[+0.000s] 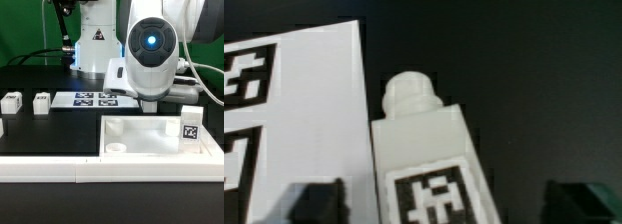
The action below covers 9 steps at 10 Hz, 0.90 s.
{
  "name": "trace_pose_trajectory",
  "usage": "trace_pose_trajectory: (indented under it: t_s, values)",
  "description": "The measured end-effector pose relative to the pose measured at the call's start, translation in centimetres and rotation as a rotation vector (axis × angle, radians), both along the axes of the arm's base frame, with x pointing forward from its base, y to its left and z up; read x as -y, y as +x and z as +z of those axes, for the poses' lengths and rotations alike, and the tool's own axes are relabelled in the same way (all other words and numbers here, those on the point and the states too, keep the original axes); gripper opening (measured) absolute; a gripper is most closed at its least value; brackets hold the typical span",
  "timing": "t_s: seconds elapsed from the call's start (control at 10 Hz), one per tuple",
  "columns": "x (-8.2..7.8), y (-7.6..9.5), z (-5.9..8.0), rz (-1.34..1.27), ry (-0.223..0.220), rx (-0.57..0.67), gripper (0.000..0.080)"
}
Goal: Assemble square table
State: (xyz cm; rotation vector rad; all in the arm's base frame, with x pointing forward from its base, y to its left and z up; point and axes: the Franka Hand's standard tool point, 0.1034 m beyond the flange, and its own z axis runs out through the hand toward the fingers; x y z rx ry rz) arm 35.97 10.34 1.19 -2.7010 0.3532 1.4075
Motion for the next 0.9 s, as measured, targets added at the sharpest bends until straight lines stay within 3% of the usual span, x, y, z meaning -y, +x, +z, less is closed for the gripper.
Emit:
trace_pose_trajectory:
  t_s: [0.1, 0.2, 0.3, 0.8, 0.9]
  values:
    - [0.08, 0.02, 0.00, -0.002, 0.000, 0.000, 0.0397]
    - [0.15, 0.04, 0.01, -0.005, -0.001, 0.000, 0.0397]
    - [0.21, 0.05, 0.01, -0.006, -0.001, 0.000, 0.0288]
    - [0.50, 0.15, 0.02, -0.015, -0.001, 0.000, 0.0288]
    - [0.71, 0.45, 0.64, -0.017, -0.002, -0.006, 0.0288]
